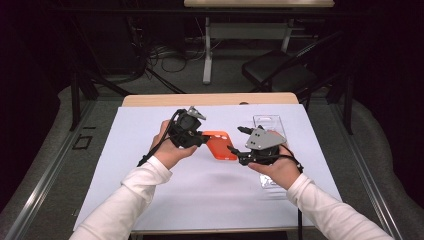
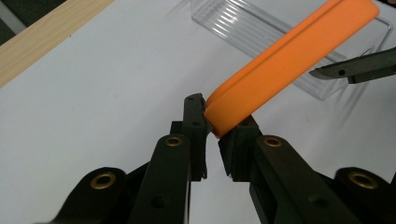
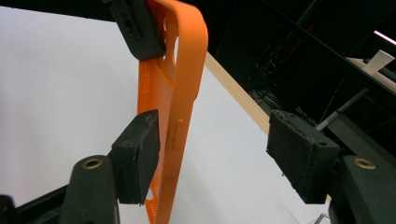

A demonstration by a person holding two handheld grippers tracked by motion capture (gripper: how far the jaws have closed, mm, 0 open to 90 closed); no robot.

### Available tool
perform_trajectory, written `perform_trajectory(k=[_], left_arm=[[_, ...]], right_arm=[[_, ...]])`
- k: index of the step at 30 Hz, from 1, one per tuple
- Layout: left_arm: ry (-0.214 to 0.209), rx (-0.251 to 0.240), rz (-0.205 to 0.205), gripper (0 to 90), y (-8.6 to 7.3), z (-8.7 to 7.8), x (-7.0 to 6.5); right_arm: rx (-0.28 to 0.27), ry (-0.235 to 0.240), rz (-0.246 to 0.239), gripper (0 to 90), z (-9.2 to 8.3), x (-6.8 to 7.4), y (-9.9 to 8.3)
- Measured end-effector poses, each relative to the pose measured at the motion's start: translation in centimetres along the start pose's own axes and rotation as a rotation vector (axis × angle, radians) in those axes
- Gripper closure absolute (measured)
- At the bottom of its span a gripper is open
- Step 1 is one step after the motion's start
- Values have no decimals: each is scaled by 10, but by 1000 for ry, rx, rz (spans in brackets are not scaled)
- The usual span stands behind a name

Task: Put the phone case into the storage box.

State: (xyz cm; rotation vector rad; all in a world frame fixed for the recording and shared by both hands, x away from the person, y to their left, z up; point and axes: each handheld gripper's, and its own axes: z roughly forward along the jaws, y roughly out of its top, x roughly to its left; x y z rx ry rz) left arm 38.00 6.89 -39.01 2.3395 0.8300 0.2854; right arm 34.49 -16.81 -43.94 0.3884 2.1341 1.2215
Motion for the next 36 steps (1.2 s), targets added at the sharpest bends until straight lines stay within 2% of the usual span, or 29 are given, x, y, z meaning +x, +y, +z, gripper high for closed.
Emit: perform_trajectory(k=[8, 18, 26, 34, 36], left_arm=[[16, 61, -6, 813, 12, -1, 4], [-13, 135, -62, 813, 17, 9, 17], [-36, 177, -120, 813, 23, 10, 28], [-40, 226, -172, 813, 26, 13, 29], [-42, 234, -195, 813, 27, 13, 30]], right_arm=[[4, 13, 3, 343, 0, -1, 3], [17, 12, 8, 351, 2, -2, 3], [39, 24, 39, 372, 4, -5, 2], [49, 21, 41, 381, 4, -7, 3], [55, 20, 40, 382, 5, -8, 3]])
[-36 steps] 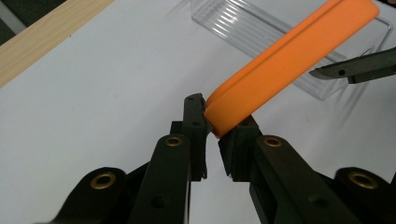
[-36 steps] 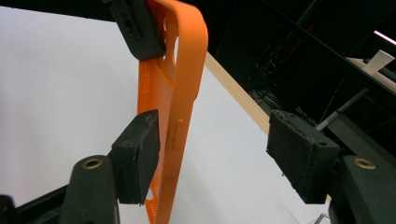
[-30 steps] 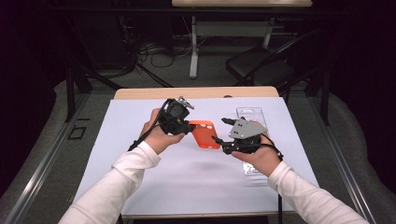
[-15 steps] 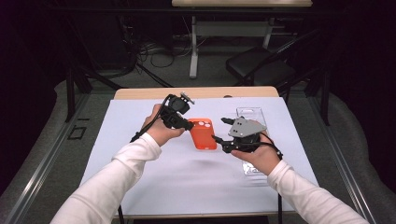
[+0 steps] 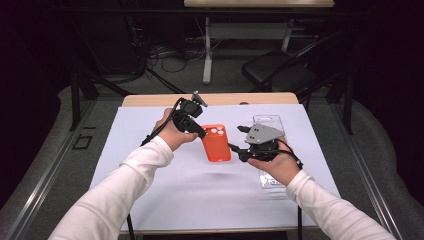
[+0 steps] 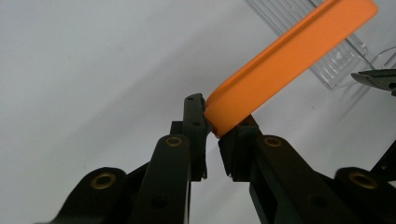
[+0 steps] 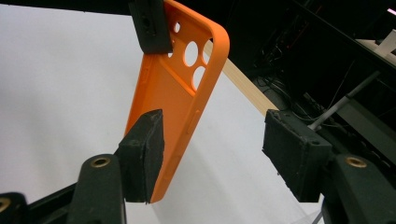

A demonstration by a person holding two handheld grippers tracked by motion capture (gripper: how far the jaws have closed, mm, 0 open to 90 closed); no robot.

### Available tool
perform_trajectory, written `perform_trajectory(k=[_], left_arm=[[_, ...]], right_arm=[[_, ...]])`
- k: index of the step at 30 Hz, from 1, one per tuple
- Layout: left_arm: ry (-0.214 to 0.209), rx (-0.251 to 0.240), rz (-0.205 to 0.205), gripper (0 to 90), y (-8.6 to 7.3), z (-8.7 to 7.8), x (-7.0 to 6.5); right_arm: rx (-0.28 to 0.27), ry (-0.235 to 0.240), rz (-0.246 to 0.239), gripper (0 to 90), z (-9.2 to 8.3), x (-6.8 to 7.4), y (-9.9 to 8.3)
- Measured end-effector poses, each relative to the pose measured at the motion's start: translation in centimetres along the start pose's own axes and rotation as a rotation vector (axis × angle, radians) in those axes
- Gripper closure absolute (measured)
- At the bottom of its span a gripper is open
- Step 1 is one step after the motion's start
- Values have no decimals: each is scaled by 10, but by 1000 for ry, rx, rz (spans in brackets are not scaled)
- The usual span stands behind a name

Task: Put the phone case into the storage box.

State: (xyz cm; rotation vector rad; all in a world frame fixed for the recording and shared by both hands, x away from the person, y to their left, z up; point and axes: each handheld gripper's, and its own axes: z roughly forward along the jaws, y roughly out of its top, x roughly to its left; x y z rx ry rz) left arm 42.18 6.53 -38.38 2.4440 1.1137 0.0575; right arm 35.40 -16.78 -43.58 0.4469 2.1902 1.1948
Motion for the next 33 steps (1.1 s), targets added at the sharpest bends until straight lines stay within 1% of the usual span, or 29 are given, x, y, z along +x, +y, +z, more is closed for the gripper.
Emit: perform_trajectory(k=[2, 5, 7, 11, 14, 18, 19, 22, 28, 30, 33], left_arm=[[2, 13, -17, 813, 1, 1, 1], [8, 30, -37, 813, 1, 3, 2], [5, 39, -51, 813, 2, 4, 3], [4, 51, -66, 813, 3, 6, 3], [11, 53, -67, 813, 4, 7, 2], [8, 65, -66, 813, 6, 9, 1], [9, 68, -60, 813, 7, 9, 1], [8, 66, -62, 813, 8, 11, 0], [6, 77, -48, 813, 11, 14, -4], [10, 75, -44, 813, 11, 16, -6], [13, 74, -42, 813, 12, 17, -8]], right_arm=[[9, 2, 2, 391, 1, -1, -1], [26, 12, -6, 437, 2, -1, -1], [32, 13, -13, 442, 2, 0, -2], [45, 10, -17, 449, 3, 0, -1], [46, 6, -19, 448, 3, -1, 1], [51, -1, -22, 449, 4, -2, 4], [52, -5, -25, 449, 5, -2, 5], [58, -6, -29, 448, 6, -2, 7], [85, -8, -57, 450, 9, -2, 12], [92, -11, -57, 451, 9, -2, 14], [114, 4, -54, 475, 12, -3, 16]])
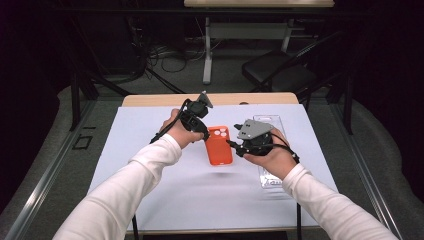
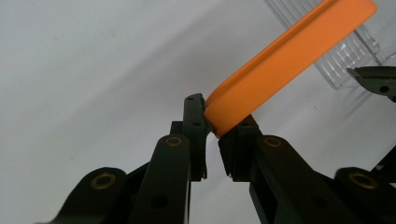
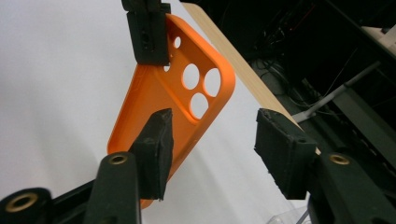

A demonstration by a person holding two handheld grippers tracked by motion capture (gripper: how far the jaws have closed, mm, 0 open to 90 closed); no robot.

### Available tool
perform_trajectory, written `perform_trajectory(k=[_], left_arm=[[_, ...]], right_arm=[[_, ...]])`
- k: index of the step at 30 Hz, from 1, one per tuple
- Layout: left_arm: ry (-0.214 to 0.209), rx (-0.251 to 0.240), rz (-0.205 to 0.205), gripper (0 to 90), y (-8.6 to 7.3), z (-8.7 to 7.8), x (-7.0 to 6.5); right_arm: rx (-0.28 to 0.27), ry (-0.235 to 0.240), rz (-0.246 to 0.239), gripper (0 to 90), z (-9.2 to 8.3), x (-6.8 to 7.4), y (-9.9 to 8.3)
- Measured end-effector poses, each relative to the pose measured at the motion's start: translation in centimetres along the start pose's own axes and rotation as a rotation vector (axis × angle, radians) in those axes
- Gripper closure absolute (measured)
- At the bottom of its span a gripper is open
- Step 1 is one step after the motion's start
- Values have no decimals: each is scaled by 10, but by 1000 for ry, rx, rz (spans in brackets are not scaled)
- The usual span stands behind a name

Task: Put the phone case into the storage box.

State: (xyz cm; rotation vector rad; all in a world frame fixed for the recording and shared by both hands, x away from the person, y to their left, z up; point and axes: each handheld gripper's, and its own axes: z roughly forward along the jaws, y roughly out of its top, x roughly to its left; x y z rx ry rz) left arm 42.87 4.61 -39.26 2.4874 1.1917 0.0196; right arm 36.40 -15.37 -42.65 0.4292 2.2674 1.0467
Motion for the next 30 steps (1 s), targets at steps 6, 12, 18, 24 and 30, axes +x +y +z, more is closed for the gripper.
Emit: perform_trajectory(k=[6, 12, 18, 24, 30], left_arm=[[13, 4, 29, 813, 1, 2, -8], [28, 13, 45, 813, 3, 4, -13], [38, 14, 48, 813, 3, 6, -16], [40, 15, 49, 812, 3, 6, -17], [40, 17, 53, 813, 3, 5, -18]], right_arm=[[29, 19, 17, 505, 4, -4, 3], [31, 23, 14, 538, 5, -1, 6], [55, 9, 20, 598, 7, 0, 10], [76, -14, 35, 652, 8, -1, 15], [90, -26, 29, 705, 9, -1, 19]])
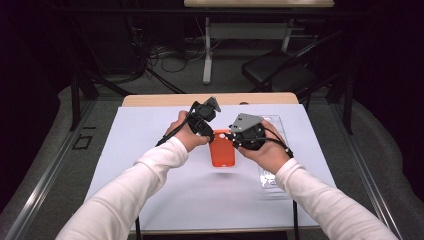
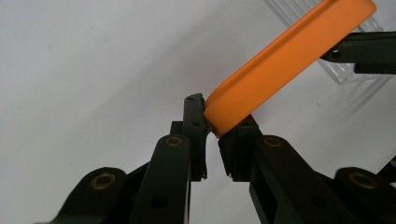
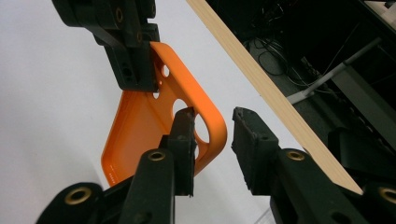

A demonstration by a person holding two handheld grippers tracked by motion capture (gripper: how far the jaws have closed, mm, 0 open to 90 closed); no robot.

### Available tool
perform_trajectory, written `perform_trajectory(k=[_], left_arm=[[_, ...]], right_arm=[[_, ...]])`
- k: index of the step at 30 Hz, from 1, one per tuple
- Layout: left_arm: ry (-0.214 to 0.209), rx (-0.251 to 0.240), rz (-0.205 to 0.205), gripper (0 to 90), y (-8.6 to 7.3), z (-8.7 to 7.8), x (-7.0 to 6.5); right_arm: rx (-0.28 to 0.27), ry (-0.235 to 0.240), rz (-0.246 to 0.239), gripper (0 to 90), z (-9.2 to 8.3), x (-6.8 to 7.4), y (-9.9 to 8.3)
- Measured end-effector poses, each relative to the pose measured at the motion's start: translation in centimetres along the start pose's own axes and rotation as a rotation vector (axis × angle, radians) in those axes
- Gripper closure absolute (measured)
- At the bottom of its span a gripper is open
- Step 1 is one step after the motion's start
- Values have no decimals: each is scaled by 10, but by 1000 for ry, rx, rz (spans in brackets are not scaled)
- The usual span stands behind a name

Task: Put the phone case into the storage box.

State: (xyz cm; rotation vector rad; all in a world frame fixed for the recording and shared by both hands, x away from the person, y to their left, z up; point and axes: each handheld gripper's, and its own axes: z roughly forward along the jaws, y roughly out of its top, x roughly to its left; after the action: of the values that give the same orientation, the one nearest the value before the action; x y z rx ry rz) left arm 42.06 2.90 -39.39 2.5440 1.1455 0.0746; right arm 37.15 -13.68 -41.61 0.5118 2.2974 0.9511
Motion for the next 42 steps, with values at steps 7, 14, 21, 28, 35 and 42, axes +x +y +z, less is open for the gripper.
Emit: perform_trajectory(k=[7, 14, 21, 28, 35, 42], left_arm=[[-1, -5, -11, 813, 0, 0, 0], [0, -3, -8, 813, 0, 1, 0], [-7, -2, -25, 812, 1, 2, 0], [-10, 0, -19, 810, 1, 1, 0], [-22, -10, -14, 803, 1, 0, 1], [-43, -26, -21, 750, 0, -2, 3]], right_arm=[[10, -12, 10, 752, 0, 2, 3], [15, -23, 4, 782, 0, 4, 4], [37, -39, -5, 793, 0, 6, 4], [39, -57, -34, 800, 0, 6, 5], [30, -80, -63, 803, -1, 7, 5], [16, -91, -81, 804, -1, 7, 5]])
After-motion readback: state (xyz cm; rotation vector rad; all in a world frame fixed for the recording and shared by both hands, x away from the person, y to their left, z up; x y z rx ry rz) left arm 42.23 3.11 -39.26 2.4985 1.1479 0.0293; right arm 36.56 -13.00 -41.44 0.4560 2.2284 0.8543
